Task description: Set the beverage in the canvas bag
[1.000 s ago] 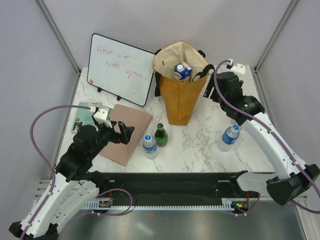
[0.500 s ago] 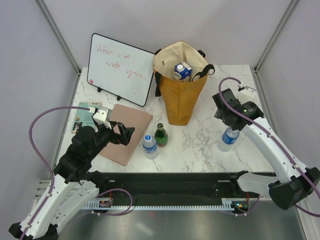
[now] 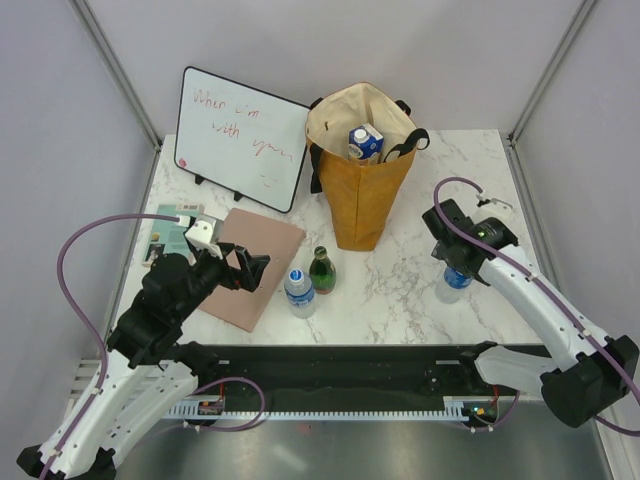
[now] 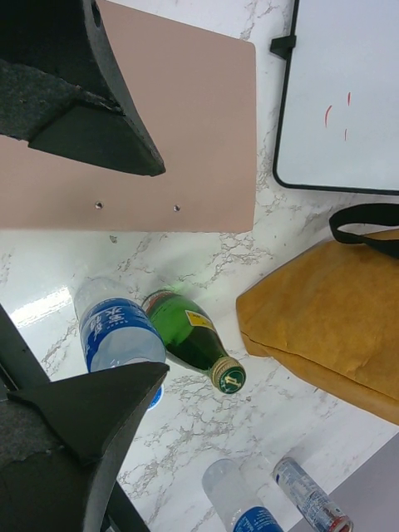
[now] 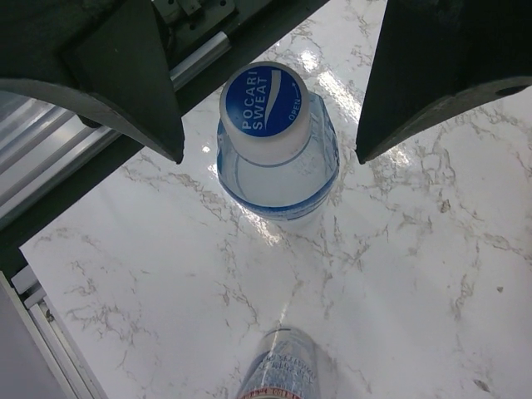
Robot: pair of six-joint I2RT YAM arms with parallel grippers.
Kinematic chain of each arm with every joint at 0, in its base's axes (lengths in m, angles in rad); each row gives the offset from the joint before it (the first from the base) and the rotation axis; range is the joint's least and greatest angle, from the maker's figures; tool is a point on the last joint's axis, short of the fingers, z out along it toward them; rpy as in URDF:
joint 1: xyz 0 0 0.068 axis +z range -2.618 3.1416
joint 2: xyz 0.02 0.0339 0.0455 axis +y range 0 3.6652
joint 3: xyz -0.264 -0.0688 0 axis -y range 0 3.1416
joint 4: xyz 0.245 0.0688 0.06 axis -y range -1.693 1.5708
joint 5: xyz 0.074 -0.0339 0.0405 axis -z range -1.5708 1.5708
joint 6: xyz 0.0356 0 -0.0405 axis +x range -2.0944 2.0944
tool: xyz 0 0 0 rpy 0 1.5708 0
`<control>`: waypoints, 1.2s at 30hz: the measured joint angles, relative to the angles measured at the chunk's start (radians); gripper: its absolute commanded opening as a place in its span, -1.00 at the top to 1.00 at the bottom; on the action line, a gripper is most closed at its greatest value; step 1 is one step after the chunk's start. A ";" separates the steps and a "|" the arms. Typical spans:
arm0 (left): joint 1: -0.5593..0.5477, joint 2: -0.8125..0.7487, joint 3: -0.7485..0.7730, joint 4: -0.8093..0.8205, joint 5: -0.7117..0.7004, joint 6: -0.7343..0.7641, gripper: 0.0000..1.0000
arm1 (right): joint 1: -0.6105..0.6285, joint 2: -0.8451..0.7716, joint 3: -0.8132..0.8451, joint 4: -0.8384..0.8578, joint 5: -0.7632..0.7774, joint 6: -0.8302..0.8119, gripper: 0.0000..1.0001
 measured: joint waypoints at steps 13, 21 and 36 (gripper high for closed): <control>-0.006 0.000 0.000 0.000 0.000 0.000 -0.99 | -0.004 -0.035 -0.129 0.213 -0.090 -0.185 -0.38; -0.006 0.000 0.000 0.000 0.000 0.000 -0.99 | -0.004 -0.038 -0.176 0.457 -0.193 -0.384 -0.43; -0.006 0.014 0.000 0.000 0.000 0.000 -0.99 | -0.004 0.046 -0.224 0.577 -0.266 -0.540 -0.75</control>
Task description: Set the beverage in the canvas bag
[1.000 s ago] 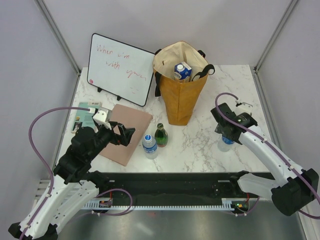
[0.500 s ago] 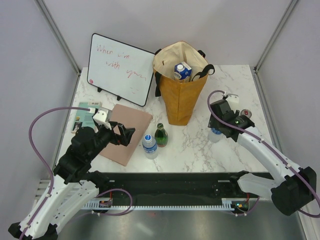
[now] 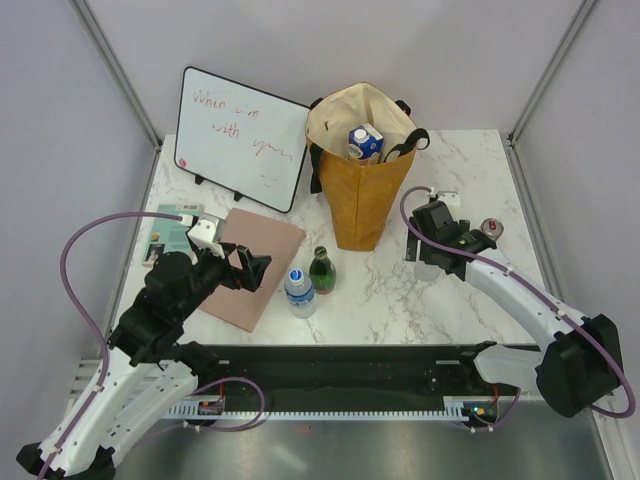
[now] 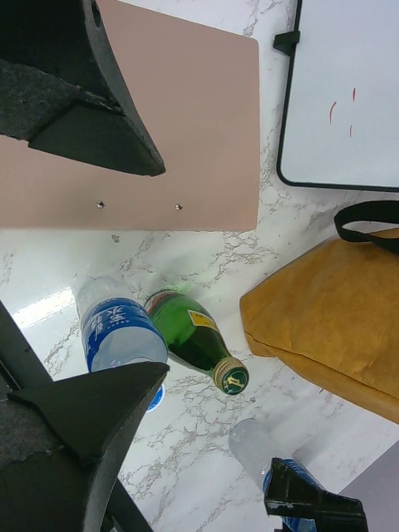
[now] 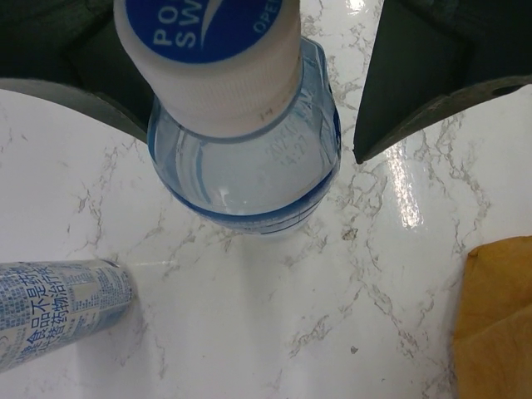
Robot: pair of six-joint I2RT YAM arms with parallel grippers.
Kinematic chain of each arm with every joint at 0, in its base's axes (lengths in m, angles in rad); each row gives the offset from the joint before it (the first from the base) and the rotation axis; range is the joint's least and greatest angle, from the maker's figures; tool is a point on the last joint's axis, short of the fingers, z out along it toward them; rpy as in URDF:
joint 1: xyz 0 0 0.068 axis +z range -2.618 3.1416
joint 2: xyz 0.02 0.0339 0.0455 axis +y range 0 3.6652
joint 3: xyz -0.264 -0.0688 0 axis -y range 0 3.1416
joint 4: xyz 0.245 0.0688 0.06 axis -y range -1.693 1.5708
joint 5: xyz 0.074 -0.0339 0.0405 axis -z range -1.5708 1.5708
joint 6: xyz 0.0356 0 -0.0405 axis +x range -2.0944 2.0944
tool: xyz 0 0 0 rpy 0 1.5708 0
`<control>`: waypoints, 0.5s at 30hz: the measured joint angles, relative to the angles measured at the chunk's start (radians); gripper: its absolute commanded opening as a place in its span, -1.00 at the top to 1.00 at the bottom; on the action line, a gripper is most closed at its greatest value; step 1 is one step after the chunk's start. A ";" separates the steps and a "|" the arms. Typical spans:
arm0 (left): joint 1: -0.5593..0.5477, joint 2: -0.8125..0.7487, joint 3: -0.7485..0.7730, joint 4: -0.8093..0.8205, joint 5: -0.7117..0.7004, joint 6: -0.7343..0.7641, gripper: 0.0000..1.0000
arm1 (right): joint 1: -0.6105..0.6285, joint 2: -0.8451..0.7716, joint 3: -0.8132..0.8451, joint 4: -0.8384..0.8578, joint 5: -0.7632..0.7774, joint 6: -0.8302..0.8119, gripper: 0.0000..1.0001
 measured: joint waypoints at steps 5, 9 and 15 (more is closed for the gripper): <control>0.000 0.000 0.000 0.000 0.000 0.000 -0.99 | -0.004 0.009 -0.014 0.030 0.000 -0.033 -0.68; 0.000 0.000 0.000 0.000 0.000 0.000 -0.99 | -0.006 0.013 -0.016 0.051 0.004 -0.056 -0.70; 0.000 0.002 0.000 0.000 0.000 0.000 -0.99 | -0.006 0.017 -0.024 0.109 0.022 -0.087 -0.81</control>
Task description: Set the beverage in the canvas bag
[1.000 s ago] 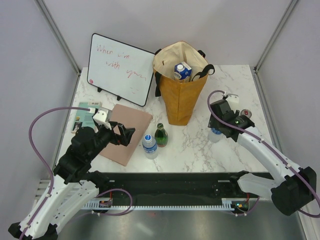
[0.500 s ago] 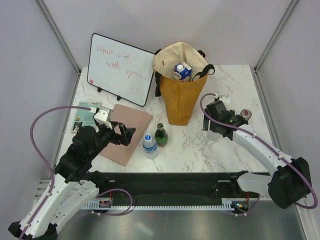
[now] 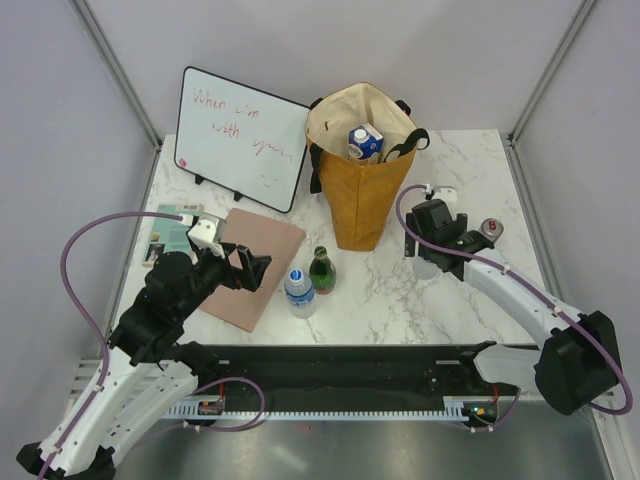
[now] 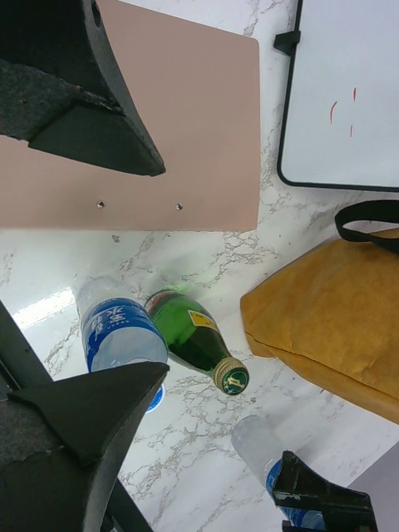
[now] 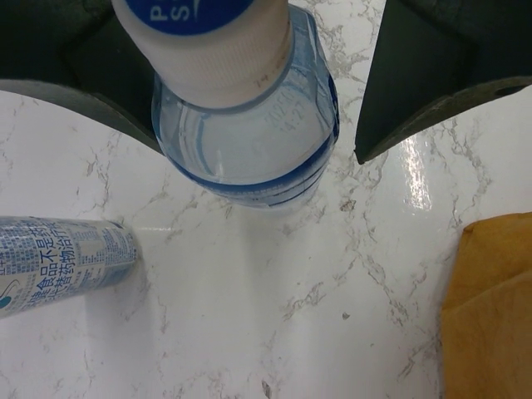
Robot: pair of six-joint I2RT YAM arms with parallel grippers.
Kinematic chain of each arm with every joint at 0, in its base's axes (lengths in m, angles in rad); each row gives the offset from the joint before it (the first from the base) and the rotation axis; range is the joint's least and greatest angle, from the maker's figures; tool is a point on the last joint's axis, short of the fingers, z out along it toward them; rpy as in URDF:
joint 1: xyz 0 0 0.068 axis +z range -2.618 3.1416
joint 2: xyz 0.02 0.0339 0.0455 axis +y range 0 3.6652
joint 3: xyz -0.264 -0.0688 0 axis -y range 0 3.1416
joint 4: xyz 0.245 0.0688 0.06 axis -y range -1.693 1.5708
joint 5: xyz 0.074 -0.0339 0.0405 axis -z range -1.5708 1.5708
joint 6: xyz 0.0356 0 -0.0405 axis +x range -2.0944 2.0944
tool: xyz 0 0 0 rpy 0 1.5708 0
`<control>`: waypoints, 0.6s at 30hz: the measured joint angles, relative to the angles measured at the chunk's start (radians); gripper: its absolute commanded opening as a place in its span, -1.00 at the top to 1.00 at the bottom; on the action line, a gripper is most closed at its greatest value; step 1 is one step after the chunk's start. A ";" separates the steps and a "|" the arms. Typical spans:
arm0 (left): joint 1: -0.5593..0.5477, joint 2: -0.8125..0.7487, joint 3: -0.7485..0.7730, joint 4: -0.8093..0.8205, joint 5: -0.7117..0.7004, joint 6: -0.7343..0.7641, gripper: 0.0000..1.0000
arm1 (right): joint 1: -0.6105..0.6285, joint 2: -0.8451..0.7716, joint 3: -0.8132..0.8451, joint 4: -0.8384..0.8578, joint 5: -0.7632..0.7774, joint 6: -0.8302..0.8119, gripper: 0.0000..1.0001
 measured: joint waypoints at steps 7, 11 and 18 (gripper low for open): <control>0.000 0.000 0.000 0.000 0.000 0.000 -0.99 | -0.013 0.008 0.000 0.041 0.000 -0.027 -0.56; 0.000 0.001 0.000 0.000 0.000 0.000 -0.99 | -0.020 0.014 0.000 0.042 0.008 -0.049 -0.05; 0.000 0.001 0.000 0.000 0.000 0.000 -0.99 | -0.019 0.011 0.076 -0.070 -0.003 -0.073 0.50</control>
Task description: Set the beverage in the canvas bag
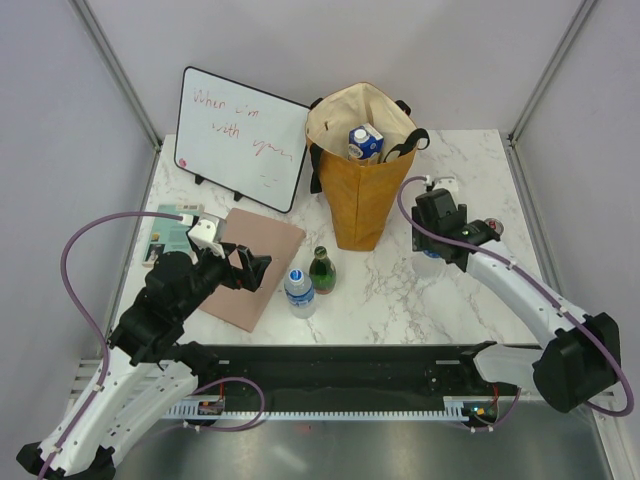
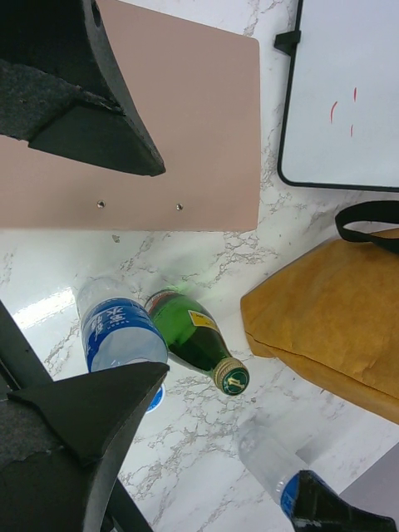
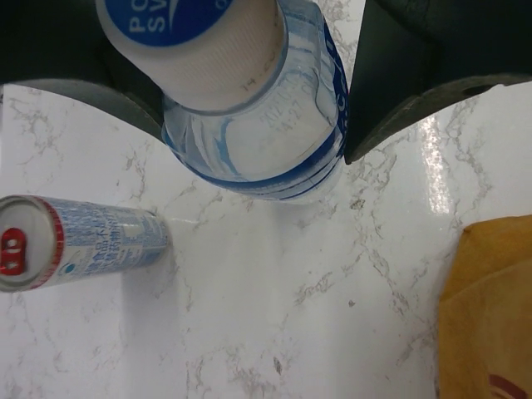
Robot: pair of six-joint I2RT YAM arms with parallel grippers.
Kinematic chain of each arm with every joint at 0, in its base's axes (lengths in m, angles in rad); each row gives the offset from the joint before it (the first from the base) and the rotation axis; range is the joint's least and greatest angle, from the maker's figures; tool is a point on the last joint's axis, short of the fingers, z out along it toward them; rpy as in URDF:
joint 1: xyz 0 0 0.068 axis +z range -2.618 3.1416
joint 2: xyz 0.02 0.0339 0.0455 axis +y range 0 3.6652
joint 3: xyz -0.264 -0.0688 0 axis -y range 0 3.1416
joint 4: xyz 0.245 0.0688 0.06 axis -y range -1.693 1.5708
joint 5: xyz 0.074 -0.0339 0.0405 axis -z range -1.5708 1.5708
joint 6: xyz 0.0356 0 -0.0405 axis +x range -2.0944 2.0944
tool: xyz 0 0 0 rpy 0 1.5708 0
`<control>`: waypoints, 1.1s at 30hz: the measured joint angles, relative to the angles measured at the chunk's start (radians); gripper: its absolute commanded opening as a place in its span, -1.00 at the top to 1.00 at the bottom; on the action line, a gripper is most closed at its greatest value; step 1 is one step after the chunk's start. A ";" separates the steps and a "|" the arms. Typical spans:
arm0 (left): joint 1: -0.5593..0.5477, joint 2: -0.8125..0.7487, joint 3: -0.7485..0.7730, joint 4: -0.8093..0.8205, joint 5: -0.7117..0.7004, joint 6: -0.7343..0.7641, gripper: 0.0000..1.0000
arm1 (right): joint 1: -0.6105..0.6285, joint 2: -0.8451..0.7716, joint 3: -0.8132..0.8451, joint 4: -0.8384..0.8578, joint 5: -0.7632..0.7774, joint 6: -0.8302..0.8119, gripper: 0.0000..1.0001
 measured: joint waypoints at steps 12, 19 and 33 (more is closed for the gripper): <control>0.000 0.000 0.000 0.000 0.000 0.000 -0.99 | 0.000 -0.007 0.525 -0.163 0.014 -0.083 1.00; 0.000 0.000 0.000 0.000 0.000 0.000 -0.99 | 0.000 0.141 0.959 -0.204 0.007 -0.147 1.00; 0.000 0.002 0.000 0.000 0.000 0.000 -0.99 | 0.000 0.423 1.158 -0.006 -0.220 -0.219 1.00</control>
